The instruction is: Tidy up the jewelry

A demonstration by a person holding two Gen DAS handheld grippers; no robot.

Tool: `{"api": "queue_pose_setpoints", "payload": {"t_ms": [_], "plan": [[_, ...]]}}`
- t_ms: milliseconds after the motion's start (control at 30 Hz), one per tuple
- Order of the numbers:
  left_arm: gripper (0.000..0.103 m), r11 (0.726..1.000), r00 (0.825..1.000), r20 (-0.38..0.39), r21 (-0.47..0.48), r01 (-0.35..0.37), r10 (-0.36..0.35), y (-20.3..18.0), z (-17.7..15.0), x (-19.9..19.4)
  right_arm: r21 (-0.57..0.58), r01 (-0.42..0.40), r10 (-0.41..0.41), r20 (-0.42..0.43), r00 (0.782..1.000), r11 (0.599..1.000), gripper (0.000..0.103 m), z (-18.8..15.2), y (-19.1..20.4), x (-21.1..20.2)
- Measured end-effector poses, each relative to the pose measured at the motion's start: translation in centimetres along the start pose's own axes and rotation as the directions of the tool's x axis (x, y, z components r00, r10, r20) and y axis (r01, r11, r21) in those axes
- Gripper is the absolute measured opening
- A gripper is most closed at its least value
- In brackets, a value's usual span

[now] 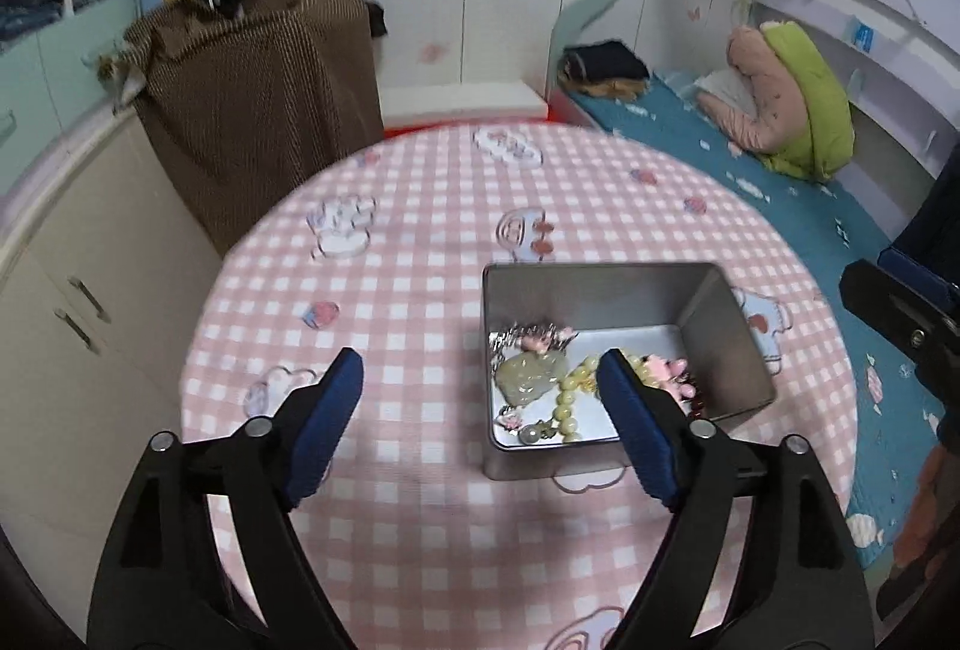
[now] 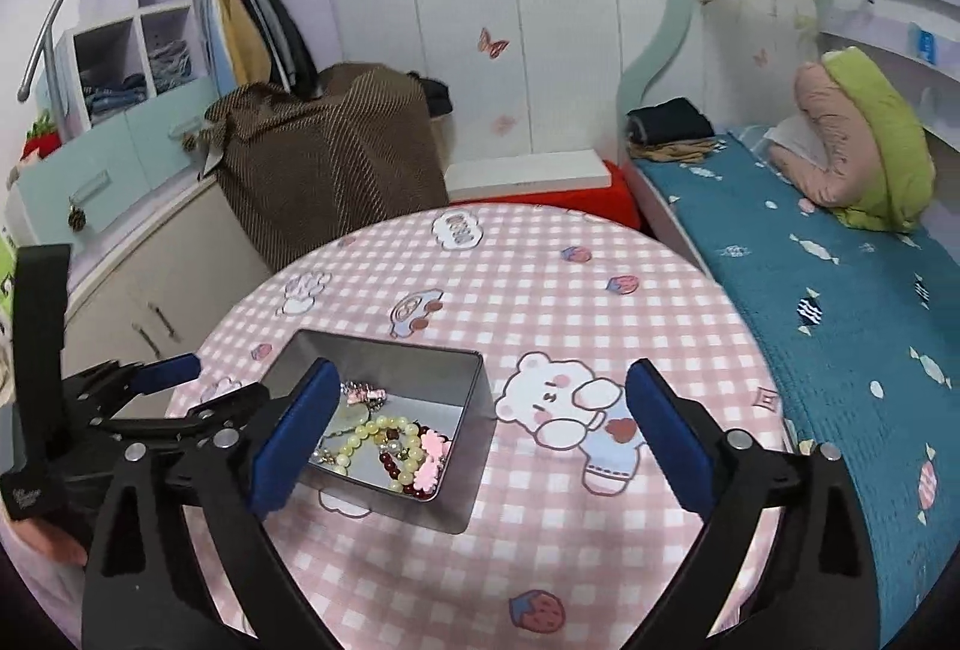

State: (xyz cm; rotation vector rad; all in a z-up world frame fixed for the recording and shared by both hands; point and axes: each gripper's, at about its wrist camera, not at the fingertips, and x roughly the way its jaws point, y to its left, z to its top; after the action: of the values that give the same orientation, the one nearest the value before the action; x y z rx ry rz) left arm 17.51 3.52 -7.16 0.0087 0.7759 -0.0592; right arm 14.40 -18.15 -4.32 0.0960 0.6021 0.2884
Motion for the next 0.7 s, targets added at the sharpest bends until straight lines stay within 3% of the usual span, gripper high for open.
{"api": "queue_pose_setpoints", "payload": {"t_ms": [267, 467, 700], "plan": [[0.090, 1.000, 0.992, 0.126, 0.015, -0.023, 0.021, -1.8, 0.4, -5.8, -0.030, 0.039, -0.036, 0.093, 0.995, 0.999, 0.096, -0.3, 1.3, -4.4], [0.091, 0.999, 0.974, 0.224, 0.012, -0.040, 0.037, -2.3, 0.2, -9.8, -0.047, 0.071, -0.062, 0.170, 0.983, 0.996, 0.096, -0.4, 2.2, -7.3], [0.091, 0.999, 0.959, 0.281, 0.013, -0.044, 0.039, -3.0, -0.4, -12.5, -0.068, 0.093, -0.074, 0.233, 0.970, 0.993, 0.096, -0.7, 2.8, -9.5]]}}
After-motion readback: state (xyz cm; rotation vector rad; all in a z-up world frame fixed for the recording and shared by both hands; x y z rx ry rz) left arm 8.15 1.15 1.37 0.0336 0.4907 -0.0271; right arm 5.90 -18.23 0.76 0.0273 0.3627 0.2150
